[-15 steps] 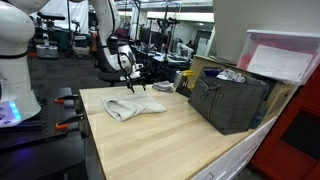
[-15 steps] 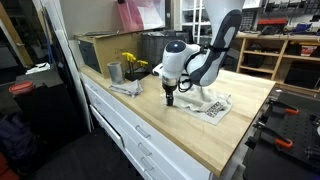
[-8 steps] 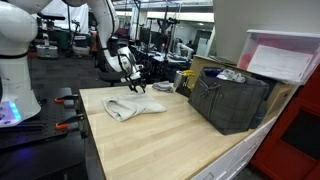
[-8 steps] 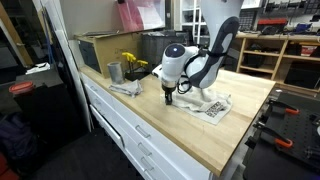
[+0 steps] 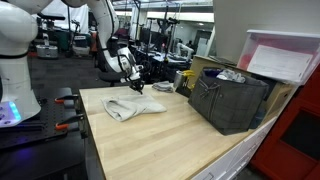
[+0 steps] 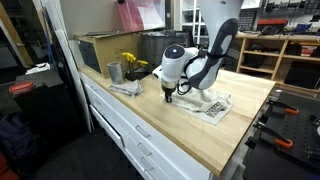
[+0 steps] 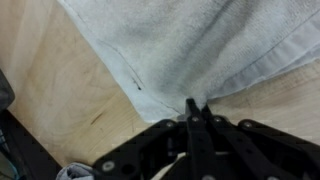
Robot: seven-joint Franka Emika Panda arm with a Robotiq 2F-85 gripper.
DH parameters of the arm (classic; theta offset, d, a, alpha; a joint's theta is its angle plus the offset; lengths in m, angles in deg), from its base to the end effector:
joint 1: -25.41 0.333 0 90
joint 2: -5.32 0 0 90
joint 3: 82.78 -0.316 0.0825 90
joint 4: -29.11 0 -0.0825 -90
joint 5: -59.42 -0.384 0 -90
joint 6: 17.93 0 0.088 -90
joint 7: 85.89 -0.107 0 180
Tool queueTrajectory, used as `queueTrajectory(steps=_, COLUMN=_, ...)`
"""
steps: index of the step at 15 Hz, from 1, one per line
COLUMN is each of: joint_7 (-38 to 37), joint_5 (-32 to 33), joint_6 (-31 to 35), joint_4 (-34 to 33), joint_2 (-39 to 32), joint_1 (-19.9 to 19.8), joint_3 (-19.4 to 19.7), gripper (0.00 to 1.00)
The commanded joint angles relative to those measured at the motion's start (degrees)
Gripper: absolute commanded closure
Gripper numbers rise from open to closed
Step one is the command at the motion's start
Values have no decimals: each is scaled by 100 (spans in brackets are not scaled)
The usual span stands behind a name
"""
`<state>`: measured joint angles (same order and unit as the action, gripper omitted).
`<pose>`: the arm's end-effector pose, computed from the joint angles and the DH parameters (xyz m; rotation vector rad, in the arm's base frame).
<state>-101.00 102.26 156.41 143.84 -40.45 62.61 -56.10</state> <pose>0.5742 0.1597 0.0986 2.4640 1.0958 0.3984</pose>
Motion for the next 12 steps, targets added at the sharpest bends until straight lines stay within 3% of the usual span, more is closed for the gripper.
queueTrajectory(steps=1, joint_7=39, joint_5=-198, joint_6=-179, joint_4=-26, joint_2=131, joint_1=-164, joint_3=-140, gripper=99)
queueTrajectory(steps=12, joint_7=909, joint_5=-1233, joint_6=-588, joint_4=-17, joint_2=993, joint_1=-967, joint_3=-1026, gripper=99)
